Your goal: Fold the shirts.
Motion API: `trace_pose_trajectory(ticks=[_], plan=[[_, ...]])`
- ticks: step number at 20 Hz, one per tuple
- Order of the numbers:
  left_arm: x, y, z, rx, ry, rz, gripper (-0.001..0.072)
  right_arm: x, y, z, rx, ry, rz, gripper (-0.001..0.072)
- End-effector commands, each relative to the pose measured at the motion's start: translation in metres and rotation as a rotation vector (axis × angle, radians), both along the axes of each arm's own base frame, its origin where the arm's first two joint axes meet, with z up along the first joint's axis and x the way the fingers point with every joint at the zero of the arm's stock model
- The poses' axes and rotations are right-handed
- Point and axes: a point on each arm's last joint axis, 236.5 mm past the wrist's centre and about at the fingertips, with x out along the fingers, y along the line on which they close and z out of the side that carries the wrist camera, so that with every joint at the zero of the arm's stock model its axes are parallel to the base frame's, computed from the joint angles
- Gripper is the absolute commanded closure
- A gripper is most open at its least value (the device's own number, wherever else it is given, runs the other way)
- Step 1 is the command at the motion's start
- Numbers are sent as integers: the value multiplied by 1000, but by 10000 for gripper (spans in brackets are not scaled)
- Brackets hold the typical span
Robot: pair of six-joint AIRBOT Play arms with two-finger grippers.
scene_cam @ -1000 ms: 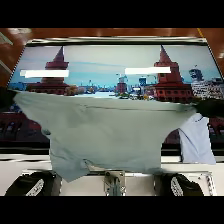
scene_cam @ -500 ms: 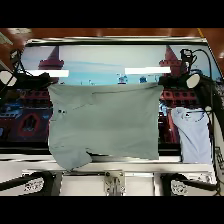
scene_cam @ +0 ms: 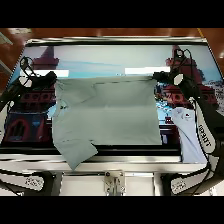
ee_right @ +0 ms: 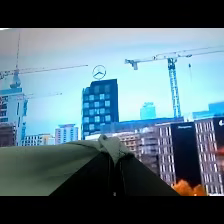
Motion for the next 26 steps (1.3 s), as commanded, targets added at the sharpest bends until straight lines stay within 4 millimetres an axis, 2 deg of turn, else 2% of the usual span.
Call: trace_pose_trajectory(ticks=[1, 3, 5, 6, 8, 9, 11, 13, 15, 20, 23, 24, 25, 26], plan=[[-14, -10, -42, -40, 125, -32, 669, -7, 8, -27, 48, 84, 1, 647], [-24, -16, -44, -20, 163, -98, 670, -13, 11, -33, 57, 120, 8, 646], [-36, -20, -34, 62, 169, -224, 669, -18, 10, -32, 52, 140, 19, 646], [-48, -16, -33, 124, 200, -284, 670, -24, 12, -33, 53, 163, 30, 647], [-74, -5, -41, 159, 316, -307, 670, -44, 20, -47, 59, 264, 69, 646], [-90, -7, -47, 144, 382, -337, 670, -58, 20, -55, 37, 329, 97, 647], [-119, -9, -57, 151, 498, -404, 670, -79, 12, -68, -31, 422, 134, 646], [-138, -5, -62, 167, 578, -436, 670, -94, 4, -75, -55, 492, 133, 647], [-143, -5, -63, 162, 599, -440, 670, -103, -1, -79, -58, 536, 123, 647], [-146, -6, -72, 131, 634, -405, 670, -126, 6, -98, -23, 657, 119, 646], [-151, -7, -78, 101, 670, -373, 668, -128, 15, -98, 26, 669, 109, 620], [-154, -6, -76, 95, 682, -372, 661, -127, 15, -92, 29, 658, 109, 545], [-156, -5, -72, 88, 697, -376, 566, -126, 14, -84, 22, 640, 118, 238], [-159, -2, -65, 78, 714, -379, 380, -126, 14, -72, 13, 622, 128, 138]])
